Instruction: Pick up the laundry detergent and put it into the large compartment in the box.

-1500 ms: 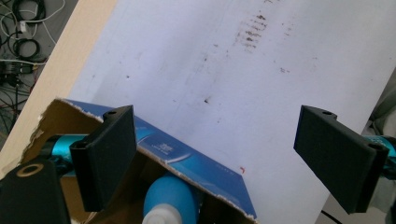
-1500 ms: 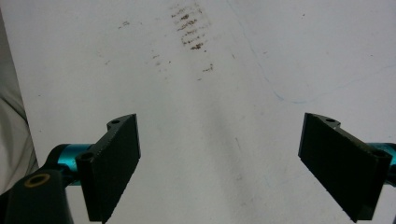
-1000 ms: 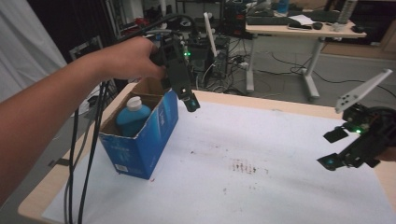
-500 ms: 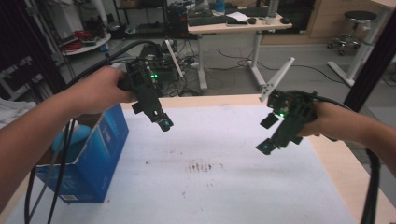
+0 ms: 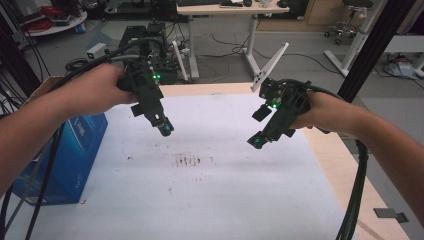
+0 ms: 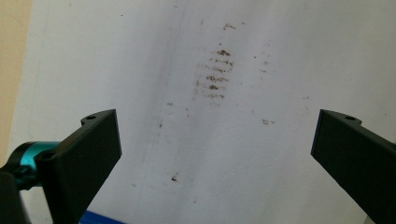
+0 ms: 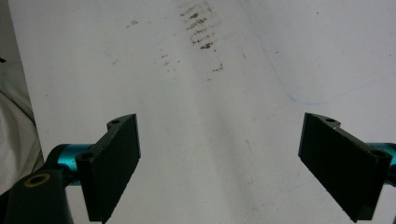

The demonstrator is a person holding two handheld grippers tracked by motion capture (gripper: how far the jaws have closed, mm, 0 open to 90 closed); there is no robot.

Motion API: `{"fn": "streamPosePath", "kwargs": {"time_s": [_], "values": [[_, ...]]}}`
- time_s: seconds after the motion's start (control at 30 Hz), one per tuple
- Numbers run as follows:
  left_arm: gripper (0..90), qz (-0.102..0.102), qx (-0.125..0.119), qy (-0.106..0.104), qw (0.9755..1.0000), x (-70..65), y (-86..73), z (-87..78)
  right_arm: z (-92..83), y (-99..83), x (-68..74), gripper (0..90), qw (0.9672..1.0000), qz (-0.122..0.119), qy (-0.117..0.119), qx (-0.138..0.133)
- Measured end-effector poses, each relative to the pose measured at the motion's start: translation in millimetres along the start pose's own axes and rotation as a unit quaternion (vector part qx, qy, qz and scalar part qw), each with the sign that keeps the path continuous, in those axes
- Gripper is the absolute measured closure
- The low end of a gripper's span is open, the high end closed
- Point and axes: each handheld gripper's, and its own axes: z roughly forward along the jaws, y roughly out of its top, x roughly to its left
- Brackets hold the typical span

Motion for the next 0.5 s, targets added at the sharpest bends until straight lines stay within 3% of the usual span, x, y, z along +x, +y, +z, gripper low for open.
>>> {"fn": "streamPosePath", "kwargs": {"time_s": [0.5], "values": [[1.6,0.013,0.008,-0.013,0.9998,-4.5,12.1,20.4,0.6,-6.8,-4.8,12.1,1.0000,0.002,0.003,-0.005]]}}
